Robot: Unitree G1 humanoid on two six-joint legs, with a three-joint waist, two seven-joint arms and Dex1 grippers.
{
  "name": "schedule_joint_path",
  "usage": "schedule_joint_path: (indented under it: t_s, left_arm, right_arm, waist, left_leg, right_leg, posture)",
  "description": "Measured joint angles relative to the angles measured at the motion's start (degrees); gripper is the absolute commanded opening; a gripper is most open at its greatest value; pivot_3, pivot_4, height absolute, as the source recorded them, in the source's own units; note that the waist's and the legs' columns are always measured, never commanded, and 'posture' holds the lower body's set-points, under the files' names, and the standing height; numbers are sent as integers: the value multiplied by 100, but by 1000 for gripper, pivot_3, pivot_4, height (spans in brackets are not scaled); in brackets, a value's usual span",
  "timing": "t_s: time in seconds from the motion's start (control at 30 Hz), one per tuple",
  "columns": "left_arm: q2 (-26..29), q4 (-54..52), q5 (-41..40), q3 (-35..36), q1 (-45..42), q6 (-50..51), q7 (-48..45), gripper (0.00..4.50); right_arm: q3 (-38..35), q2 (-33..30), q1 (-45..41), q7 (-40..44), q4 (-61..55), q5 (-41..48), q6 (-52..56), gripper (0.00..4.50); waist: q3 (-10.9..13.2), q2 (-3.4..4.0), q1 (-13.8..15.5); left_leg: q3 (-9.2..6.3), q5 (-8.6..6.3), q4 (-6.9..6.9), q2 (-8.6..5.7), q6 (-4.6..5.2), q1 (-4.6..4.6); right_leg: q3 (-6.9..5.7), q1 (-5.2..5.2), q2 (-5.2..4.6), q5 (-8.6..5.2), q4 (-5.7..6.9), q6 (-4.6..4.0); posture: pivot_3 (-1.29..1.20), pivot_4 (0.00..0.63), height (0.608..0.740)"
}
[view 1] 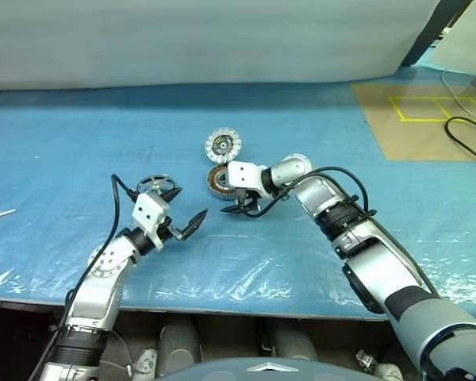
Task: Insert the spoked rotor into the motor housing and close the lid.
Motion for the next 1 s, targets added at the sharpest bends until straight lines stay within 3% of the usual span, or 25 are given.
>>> schedule_joint_path:
  t_s: [0.6, 0.73, 0.87, 1.0]
  left_arm:
    - [-121, 39, 57, -31, -34, -1, -24, 4500]
    - [-176, 49, 55, -30, -36, 0, -25, 4500]
    - [-243, 125, 50, -27, -82, 1, -19, 4500]
    - [-298, 143, 38, -24, -165, 4, 18, 4500]
  right_arm:
    - [149, 48, -443, 81, 562, -397, 423, 4093]
    - [445, 103, -857, 292, 862, -682, 377, 3178]
    - [693, 270, -1236, 411, 1190, -979, 199, 1847]
    - [873, 322, -1423, 428, 1327, -1252, -1, 1826]
  waist:
    - [0, 0, -1]
    - [0, 1, -7]
    - [1, 1, -10]
    - [1, 1, -8]
  left_leg:
    - [0, 0, 0, 1, 0, 0]
    - [1, -1, 0, 4, 0, 0]
    - [2, -1, -1, 7, 0, -1]
    - [3, -1, -1, 9, 0, -1]
  right_leg:
    - [-1, 0, 0, -1, 1, -1]
    - [-2, -2, 1, -2, 3, -3]
    - [-3, -4, 1, -5, 3, -8]
    - [-4, -4, 1, -5, 5, -8]
  posture:
    - [0, 150, 740]
    - [0, 150, 740]
    - [0, 150, 740]
    - [0, 150, 740]
